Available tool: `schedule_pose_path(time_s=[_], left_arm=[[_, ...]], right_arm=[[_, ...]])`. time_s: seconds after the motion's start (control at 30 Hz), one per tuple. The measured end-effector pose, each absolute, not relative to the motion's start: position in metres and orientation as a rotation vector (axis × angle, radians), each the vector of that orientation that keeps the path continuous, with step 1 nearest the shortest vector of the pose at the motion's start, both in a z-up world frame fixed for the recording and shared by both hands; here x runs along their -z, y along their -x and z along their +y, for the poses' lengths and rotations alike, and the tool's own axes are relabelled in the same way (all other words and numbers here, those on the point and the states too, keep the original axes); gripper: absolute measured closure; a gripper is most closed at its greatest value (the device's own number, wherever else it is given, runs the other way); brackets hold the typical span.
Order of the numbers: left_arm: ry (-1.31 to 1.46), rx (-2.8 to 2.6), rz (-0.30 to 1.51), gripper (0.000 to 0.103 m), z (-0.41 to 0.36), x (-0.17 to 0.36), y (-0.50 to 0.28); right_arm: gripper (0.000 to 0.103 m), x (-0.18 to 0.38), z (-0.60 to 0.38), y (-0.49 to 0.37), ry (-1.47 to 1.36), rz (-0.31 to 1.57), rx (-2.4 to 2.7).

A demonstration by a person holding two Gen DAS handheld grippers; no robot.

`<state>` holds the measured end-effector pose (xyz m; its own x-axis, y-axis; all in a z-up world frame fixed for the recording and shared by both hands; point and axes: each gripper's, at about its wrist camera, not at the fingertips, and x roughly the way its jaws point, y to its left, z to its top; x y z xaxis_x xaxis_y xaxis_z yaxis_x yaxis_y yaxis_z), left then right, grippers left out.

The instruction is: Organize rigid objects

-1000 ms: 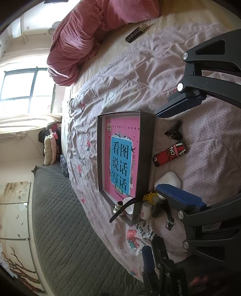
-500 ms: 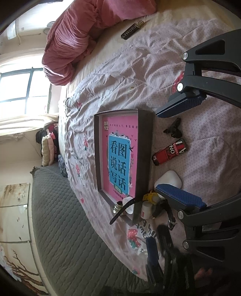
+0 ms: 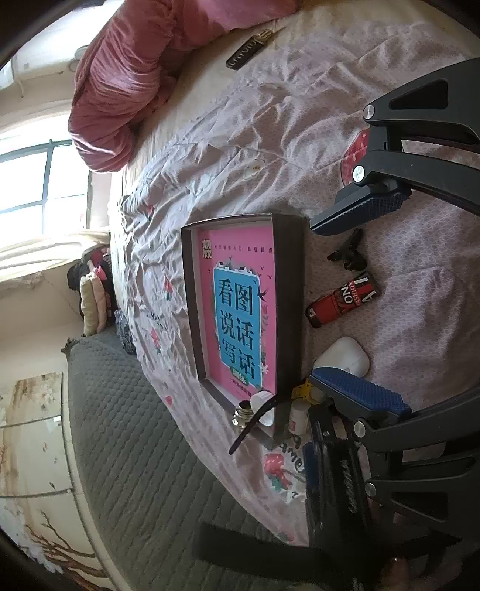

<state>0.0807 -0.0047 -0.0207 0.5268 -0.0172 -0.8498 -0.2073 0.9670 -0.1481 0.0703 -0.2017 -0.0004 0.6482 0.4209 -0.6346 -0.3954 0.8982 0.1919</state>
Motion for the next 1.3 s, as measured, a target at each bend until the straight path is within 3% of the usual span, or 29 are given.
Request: schedule_pose_path(time_s=[0.33, 0.67, 0.77, 0.87, 1.3], left_arm=[[0.576, -0.223, 1.206, 0.044, 0.025, 0.042, -0.103], [0.687, -0.276, 1.301, 0.044, 0.036, 0.068, -0.112], [0.709, -0.281, 1.296, 0.05, 0.038, 0.07, -0.111], [0.738, -0.283, 1.282, 0.062, 0.047, 0.073, -0.105], [0.774, -0.166, 1.228, 0.072, 0.065, 0.082, -0.091]], right_arm=[[0.028, 0.001, -0.204, -0.075, -0.066, 0.736, -0.462], [0.028, 0.001, -0.204, -0.077, -0.071, 0.737, -0.462], [0.028, 0.002, -0.204, -0.077, -0.07, 0.737, -0.461], [0.028, 0.003, -0.203, -0.079, -0.052, 0.741, -0.444], [0.028, 0.027, -0.163, -0.08, 0.164, 0.816, -0.495]])
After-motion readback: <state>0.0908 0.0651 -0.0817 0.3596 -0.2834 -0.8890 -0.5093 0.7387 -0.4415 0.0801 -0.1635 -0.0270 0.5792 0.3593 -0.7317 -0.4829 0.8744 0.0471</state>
